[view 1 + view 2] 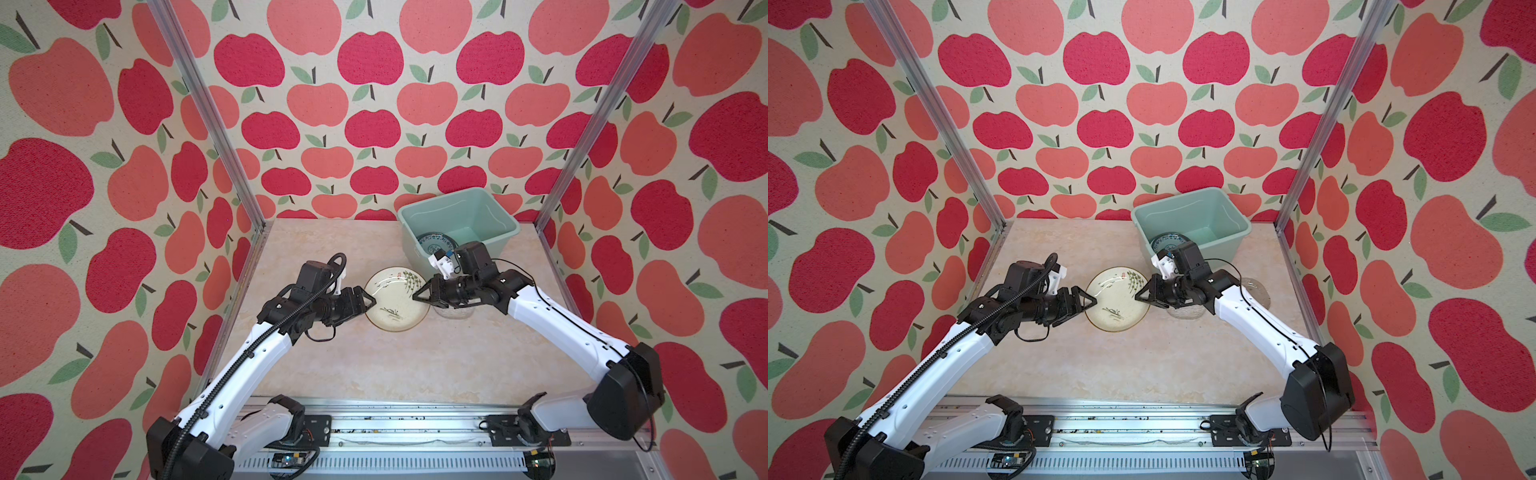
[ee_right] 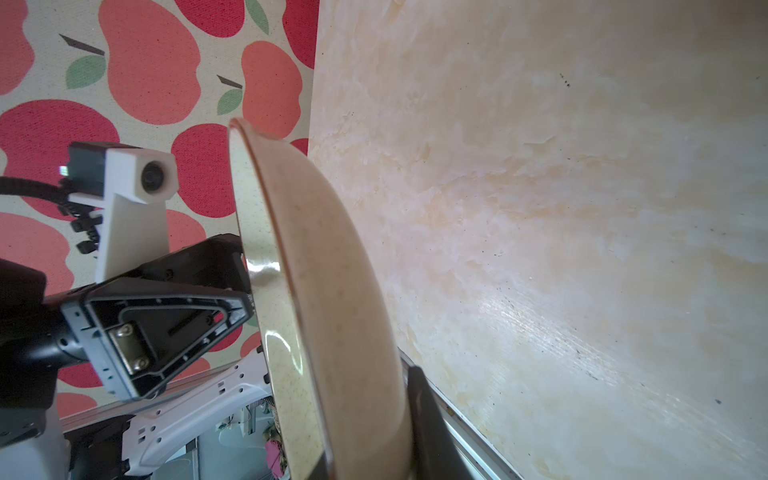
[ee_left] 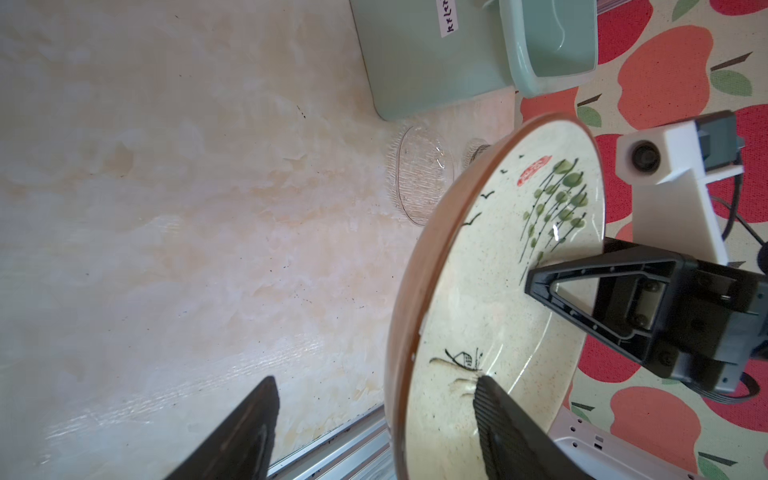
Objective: Place the plates into the plastic bin on the countertop
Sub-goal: 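Lift the cream plate on edge with the right gripper, left gripper steadying it, then carry the cream plate into the bin with the right gripper while the left withdraws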
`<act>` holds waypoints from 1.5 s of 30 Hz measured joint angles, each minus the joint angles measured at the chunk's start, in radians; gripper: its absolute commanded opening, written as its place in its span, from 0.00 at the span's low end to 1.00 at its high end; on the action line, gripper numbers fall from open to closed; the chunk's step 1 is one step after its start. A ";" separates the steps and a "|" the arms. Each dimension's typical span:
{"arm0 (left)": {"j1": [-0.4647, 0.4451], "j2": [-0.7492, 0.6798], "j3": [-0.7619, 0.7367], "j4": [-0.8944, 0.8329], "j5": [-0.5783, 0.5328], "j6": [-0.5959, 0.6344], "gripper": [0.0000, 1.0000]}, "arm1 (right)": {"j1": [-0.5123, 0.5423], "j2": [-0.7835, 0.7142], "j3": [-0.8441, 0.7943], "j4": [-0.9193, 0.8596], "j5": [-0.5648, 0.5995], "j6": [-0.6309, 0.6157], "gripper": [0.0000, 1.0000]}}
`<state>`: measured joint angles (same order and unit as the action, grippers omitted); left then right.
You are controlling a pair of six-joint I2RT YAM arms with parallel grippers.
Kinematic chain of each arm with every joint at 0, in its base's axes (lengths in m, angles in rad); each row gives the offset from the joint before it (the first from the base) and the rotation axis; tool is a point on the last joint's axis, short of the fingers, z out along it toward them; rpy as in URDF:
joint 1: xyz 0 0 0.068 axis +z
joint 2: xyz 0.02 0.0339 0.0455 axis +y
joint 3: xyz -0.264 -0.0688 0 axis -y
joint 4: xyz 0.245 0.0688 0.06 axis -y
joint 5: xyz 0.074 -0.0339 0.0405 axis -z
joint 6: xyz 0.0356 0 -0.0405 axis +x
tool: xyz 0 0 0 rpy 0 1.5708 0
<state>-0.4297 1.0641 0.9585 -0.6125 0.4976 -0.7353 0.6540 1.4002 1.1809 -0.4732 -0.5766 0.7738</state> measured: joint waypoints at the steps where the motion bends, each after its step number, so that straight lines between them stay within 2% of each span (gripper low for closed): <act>1: -0.001 0.000 -0.010 0.010 0.008 -0.008 0.73 | 0.000 -0.001 0.000 0.001 -0.008 0.000 0.07; 8: -0.013 0.000 -0.030 0.101 0.047 -0.044 0.48 | 0.000 -0.002 0.000 0.018 -0.051 0.010 0.08; 12: -0.033 0.003 -0.030 0.138 0.062 -0.059 0.39 | 0.005 -0.002 0.000 0.039 -0.059 0.016 0.10; 17: -0.047 0.003 -0.030 0.157 0.073 -0.084 0.24 | 0.010 -0.002 0.000 0.042 -0.059 0.016 0.17; 20: -0.041 0.000 -0.030 0.183 0.084 -0.120 0.19 | -0.001 -0.002 0.000 0.059 -0.061 0.016 0.23; 25: -0.044 -0.002 -0.042 0.223 0.085 -0.150 0.16 | 0.000 -0.002 -0.004 0.092 -0.050 0.021 0.29; 34: -0.047 -0.003 -0.047 0.267 0.090 -0.193 0.16 | 0.011 -0.002 -0.045 0.189 -0.051 0.046 0.28; 41: -0.042 -0.003 -0.060 0.309 0.091 -0.244 0.17 | 0.000 -0.003 -0.067 0.278 -0.062 0.092 0.16; 45: -0.042 -0.003 -0.060 0.318 0.091 -0.253 0.22 | -0.003 -0.006 -0.067 0.288 -0.061 0.095 0.09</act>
<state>-0.4721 1.0611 0.8982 -0.2947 0.5888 -0.9878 0.6514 1.3937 1.1137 -0.1852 -0.6376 0.8692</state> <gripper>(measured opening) 0.200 0.229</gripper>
